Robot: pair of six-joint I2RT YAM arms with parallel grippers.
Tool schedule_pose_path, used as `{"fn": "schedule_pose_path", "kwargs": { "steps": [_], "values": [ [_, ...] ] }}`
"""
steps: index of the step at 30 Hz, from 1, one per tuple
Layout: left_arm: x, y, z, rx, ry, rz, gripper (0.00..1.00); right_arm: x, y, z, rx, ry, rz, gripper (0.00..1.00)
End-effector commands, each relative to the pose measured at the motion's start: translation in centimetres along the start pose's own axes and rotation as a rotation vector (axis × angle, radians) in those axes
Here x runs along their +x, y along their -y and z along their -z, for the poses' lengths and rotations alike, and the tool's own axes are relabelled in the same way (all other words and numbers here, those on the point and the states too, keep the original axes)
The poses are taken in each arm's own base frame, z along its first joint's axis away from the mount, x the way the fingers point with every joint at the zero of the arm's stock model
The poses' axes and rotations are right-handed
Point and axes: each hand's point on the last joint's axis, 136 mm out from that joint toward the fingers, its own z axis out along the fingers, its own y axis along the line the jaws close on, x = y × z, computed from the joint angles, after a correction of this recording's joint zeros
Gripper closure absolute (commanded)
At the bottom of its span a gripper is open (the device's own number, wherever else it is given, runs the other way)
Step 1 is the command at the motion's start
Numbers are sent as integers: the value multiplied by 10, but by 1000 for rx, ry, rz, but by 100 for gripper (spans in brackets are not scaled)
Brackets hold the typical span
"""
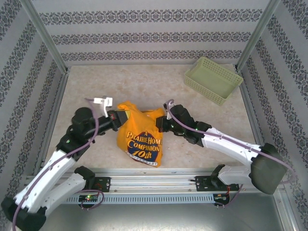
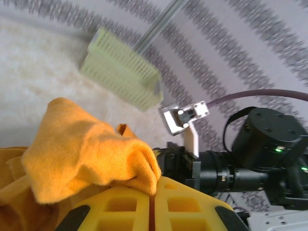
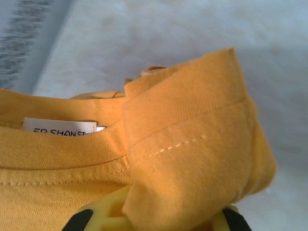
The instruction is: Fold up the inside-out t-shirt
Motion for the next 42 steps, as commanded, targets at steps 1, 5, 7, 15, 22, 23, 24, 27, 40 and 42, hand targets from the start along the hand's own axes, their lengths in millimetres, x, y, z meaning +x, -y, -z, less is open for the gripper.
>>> {"fn": "schedule_pose_path", "kwargs": {
  "steps": [1,5,7,15,22,23,24,27,40,42],
  "values": [
    [31,-47,-42,-113,-127,61,93,23,65,-22,151,-42,-127,100],
    [50,-111,-72,-348,-205,57,91,29,123,-46,281,-91,-196,100],
    [57,-131,-84,-405,-239,65,88,25,134,-55,292,-116,-221,100],
    [56,-161,-116,-491,-286,64,73,9,136,-64,308,-114,-210,100],
    [67,-198,-114,-669,-391,63,48,9,143,-66,333,-128,-209,99],
    [70,-199,-111,-680,-398,70,41,9,143,-66,333,-127,-209,100],
    [73,-200,-108,-687,-402,80,35,10,143,-65,335,-128,-208,99],
    [84,-198,-106,-666,-436,103,21,8,142,-65,333,-123,-205,99],
    [126,-205,-157,-508,-542,225,42,10,130,-81,309,-153,-215,99],
    [126,-200,-161,-465,-525,232,55,11,128,-84,305,-157,-211,99]
  ]
}}
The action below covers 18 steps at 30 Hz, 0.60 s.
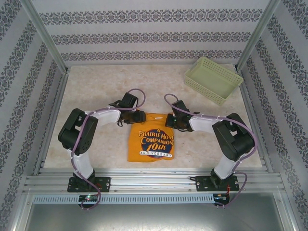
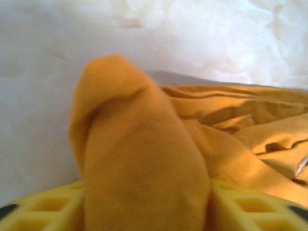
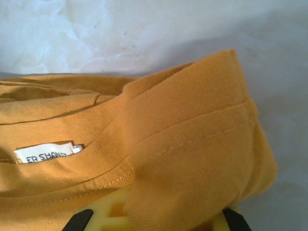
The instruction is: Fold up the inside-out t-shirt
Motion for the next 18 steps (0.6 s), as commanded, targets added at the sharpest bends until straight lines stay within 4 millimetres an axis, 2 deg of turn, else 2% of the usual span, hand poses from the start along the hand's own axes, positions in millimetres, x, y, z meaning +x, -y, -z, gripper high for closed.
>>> {"fn": "schedule_pose_path", "kwargs": {
  "steps": [1,5,10,14,18],
  "values": [
    [11,25,-13,147,-30,-3,60,-2,-6,-4,4,1,6,99],
    [7,36,-2,226,24,1,81,-3,-10,-5,-3,0,6,99],
    [-2,29,30,234,163,17,100,-9,-13,4,1,21,24,100],
    [-6,21,68,239,312,20,100,-20,-18,20,-22,62,48,100],
    [-15,24,101,286,439,9,100,-35,-44,38,-127,106,84,100]
  ]
}}
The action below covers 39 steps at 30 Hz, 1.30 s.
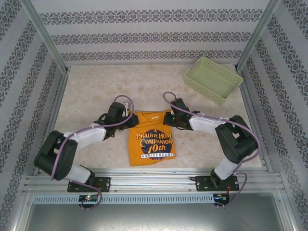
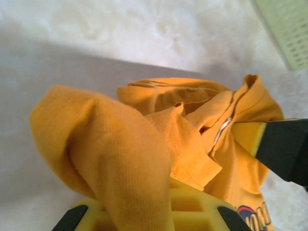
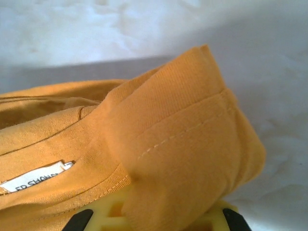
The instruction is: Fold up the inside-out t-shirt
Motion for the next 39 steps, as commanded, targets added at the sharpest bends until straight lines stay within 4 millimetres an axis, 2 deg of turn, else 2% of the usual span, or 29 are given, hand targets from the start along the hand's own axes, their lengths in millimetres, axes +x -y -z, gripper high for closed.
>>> {"fn": "schedule_pose_path", "kwargs": {
  "steps": [1,5,9,12,13,15,17,20,23,25,28,31,33,35,39],
  "values": [
    [-38,13,22,57,182,-5,100,-29,-26,21,-83,85,46,100],
    [-76,29,42,103,275,-9,100,-64,-53,44,-169,160,55,100],
    [-136,52,68,135,403,-43,100,-115,-90,78,-226,274,116,100],
    [-181,71,92,175,504,-70,100,-146,-115,101,-254,352,170,100],
    [-190,78,99,195,528,-85,100,-153,-122,108,-262,373,180,100],
    [-193,88,106,228,536,-107,100,-156,-127,116,-274,393,196,100],
    [-178,91,103,285,508,-97,100,-146,-125,116,-274,395,211,100],
    [-130,80,89,359,420,-41,100,-115,-115,106,-288,364,224,100],
    [-68,61,76,350,327,-18,100,-73,-98,91,-286,295,208,100],
    [-27,53,72,347,260,-9,100,-36,-86,80,-287,230,192,100],
    [16,46,77,352,211,10,100,12,-74,72,-276,151,177,100],
    [37,44,84,347,193,26,100,40,-62,70,-229,101,151,100],
    [41,40,87,322,191,26,100,50,-58,68,-214,75,132,100],
    [40,35,88,291,199,27,100,50,-56,68,-205,77,115,100],
    [30,27,84,214,221,22,100,31,-59,69,-184,101,94,100]
  ]
}}
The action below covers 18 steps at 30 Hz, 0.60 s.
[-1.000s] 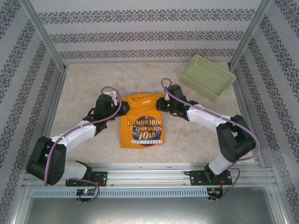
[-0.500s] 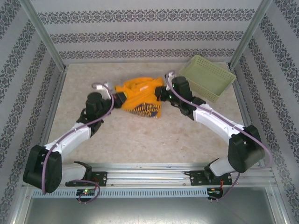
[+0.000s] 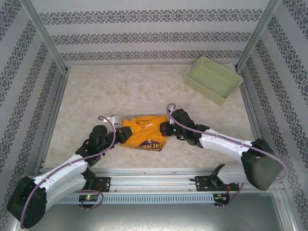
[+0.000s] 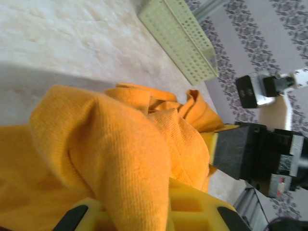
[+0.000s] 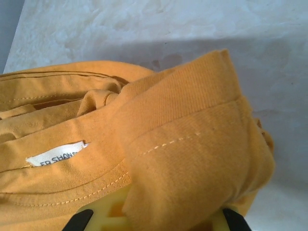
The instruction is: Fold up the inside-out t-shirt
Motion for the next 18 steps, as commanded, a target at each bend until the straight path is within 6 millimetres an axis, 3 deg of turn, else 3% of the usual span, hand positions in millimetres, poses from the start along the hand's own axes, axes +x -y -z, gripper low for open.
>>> {"fn": "schedule_pose_path", "kwargs": {
  "steps": [1,5,11,14,18],
  "values": [
    [-14,-1,-4,-58,30,-13,100,-28,-4,2,26,62,-26,100],
    [-53,15,-3,-113,114,-84,100,-67,-15,10,40,125,37,100],
    [-142,41,-4,-131,380,-236,100,-151,-38,24,-4,314,232,100],
    [-165,64,-4,-21,489,-315,100,-177,-58,34,-87,426,362,100],
    [-167,92,-1,106,517,-407,100,-186,-85,57,-209,500,461,100]
  ]
}}
